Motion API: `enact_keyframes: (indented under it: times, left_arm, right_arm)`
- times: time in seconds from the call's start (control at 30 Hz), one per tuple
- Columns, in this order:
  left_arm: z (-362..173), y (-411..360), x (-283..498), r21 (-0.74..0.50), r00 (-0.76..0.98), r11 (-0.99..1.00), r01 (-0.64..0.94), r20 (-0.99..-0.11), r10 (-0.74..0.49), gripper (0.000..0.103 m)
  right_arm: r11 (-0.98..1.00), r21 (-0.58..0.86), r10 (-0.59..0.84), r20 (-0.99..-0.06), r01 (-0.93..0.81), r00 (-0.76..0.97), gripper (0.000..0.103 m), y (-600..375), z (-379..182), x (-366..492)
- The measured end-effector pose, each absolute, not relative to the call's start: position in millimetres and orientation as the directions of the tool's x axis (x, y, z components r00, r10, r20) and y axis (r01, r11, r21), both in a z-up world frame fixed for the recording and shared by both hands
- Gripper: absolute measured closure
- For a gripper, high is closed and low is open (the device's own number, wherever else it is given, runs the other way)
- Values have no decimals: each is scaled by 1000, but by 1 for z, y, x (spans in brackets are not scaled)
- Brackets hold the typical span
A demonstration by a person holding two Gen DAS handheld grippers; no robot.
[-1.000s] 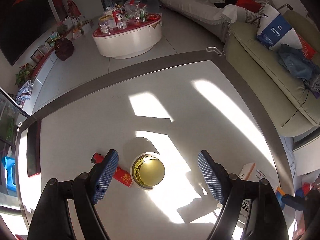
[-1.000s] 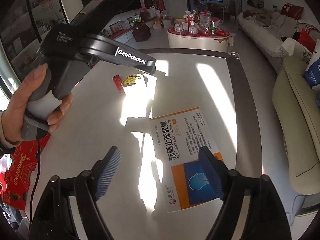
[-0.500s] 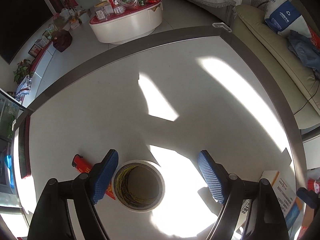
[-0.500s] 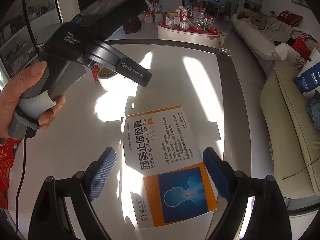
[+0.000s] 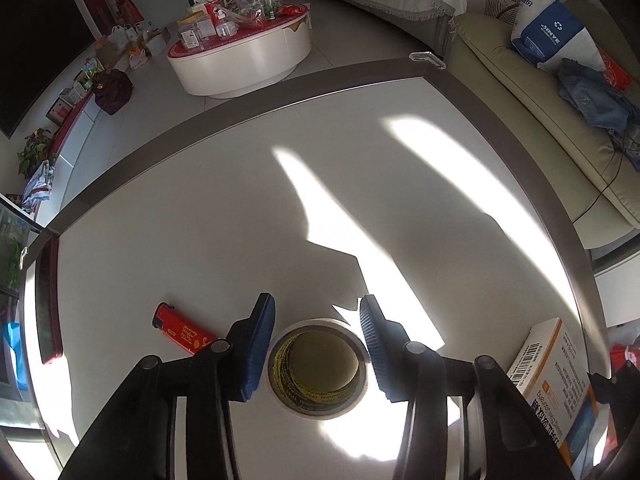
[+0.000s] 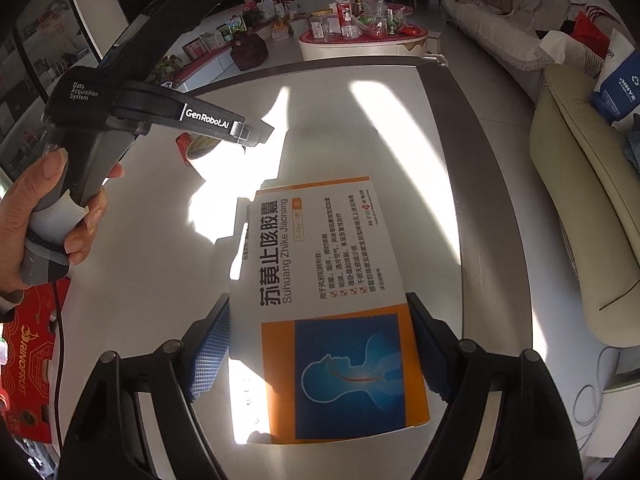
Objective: Organize objects
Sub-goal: 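Grasp the Suhuang capsule box with the right tool while the left tool grasps the second tape roll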
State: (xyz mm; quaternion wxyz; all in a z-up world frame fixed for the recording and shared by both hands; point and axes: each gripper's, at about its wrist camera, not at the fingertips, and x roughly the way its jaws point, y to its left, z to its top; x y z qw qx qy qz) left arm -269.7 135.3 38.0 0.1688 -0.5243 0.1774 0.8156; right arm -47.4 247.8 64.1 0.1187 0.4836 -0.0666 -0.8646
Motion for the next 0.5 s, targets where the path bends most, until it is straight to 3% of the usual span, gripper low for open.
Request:
enact_keyframes:
  times: [0.1, 0.23, 0.37, 0.5]
  left_arm:
    - [37, 135, -261, 132, -395, -871, -473, -915, 76, 55]
    - [30, 138, -255, 157, -404, -866, -474, -913, 55, 54]
    - [26, 135, -261, 114, -340, -893, -435, -940, 45, 22]
    - [26, 134, -257, 108, -293, -898, -426, -956, 24, 15]
  right_arm:
    - [-929, 354, -357, -787, 107, -503, 22, 260, 68, -36]
    - [-908, 408, -398, -770, 94, -498, 22, 262, 70, -27]
    - [-885, 456, -438, -746, 95, -501, 25, 262, 76, -20]
    - [-829, 556, -507, -693, 68, -513, 25, 272, 80, -17]
